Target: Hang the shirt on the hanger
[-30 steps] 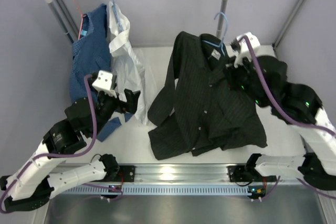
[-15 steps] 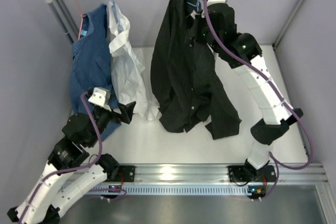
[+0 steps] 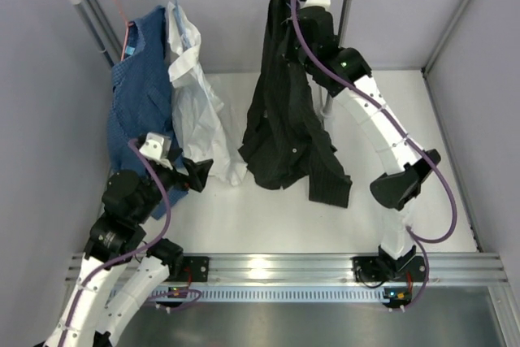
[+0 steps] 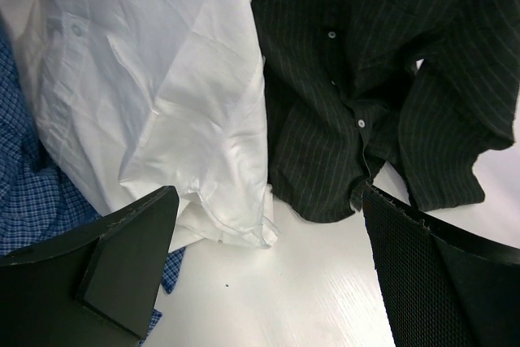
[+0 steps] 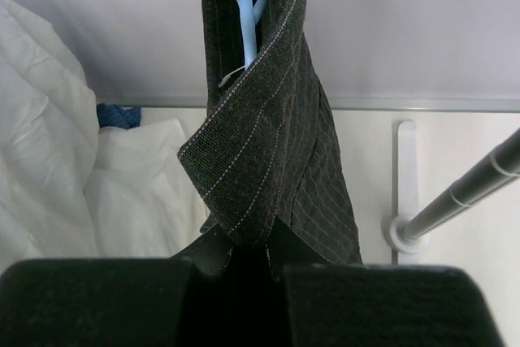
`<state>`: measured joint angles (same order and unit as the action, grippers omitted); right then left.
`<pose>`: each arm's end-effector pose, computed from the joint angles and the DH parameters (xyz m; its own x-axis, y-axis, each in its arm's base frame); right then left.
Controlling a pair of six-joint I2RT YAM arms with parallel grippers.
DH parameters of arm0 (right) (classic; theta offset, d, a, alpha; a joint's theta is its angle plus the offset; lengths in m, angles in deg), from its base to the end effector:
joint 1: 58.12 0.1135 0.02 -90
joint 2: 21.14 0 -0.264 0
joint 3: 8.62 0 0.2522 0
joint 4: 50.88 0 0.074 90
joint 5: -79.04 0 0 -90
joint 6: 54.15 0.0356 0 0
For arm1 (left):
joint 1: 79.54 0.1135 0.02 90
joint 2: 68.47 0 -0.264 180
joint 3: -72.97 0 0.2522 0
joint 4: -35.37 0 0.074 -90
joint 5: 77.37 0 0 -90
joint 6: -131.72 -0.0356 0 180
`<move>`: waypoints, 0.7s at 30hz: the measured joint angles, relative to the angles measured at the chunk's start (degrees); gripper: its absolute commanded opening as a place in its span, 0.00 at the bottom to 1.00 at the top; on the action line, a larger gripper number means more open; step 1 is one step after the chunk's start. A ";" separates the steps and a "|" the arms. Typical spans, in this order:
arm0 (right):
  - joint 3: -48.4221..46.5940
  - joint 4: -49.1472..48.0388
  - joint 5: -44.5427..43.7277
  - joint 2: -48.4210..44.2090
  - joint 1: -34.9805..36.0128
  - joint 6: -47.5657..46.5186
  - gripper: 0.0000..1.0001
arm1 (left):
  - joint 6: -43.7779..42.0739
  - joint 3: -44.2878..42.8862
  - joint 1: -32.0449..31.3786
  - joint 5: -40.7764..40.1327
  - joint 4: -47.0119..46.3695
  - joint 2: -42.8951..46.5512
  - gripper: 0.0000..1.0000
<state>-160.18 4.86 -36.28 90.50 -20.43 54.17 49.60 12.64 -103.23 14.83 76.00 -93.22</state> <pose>0.3361 0.2404 0.4918 -0.2762 0.1457 -0.9500 -0.1477 0.9703 0.1917 0.0860 -0.0392 0.3611 -0.1397 -0.0883 -0.9862 0.4213 0.8960 -0.1399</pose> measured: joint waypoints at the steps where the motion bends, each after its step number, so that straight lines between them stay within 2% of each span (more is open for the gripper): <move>1: 0.79 -0.50 0.00 0.22 0.00 0.37 0.00 | 0.15 0.24 0.00 0.50 -0.07 0.00 0.98; 7: 12.00 -8.85 -0.70 -0.63 0.61 2.40 0.02 | 1.36 1.81 0.50 1.75 -0.17 1.11 0.98; 13: 16.79 -12.81 -0.98 -1.81 0.92 4.52 0.23 | 1.68 2.25 0.81 2.51 -0.31 1.79 0.98; 14: 17.07 -13.05 -0.92 -1.97 0.92 4.83 0.31 | 1.68 2.25 0.90 2.51 -0.31 1.79 0.98; 16: 17.44 -13.49 -0.81 -2.27 0.94 5.03 0.40 | 1.68 2.36 1.11 2.45 -0.31 1.79 0.98; 17: 17.90 -13.60 -0.72 -2.73 0.94 5.18 0.56 | 1.68 2.45 1.25 2.34 -0.35 1.79 0.98; 19: 19.30 -13.81 -0.46 -4.07 0.94 5.29 0.77 | 1.73 2.71 1.33 1.22 -0.33 1.79 0.98; 20: 20.09 -13.81 -0.31 -4.87 0.94 5.22 0.93 | 1.81 2.86 1.38 0.46 -0.31 1.77 0.98; 21: 21.03 -13.79 -0.02 -6.03 0.94 5.07 0.99 | 1.95 2.99 1.42 -0.61 -0.28 1.77 0.98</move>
<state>-139.15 -8.93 -36.30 84.47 -19.49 59.24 51.54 15.64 -101.81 14.22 75.72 -91.45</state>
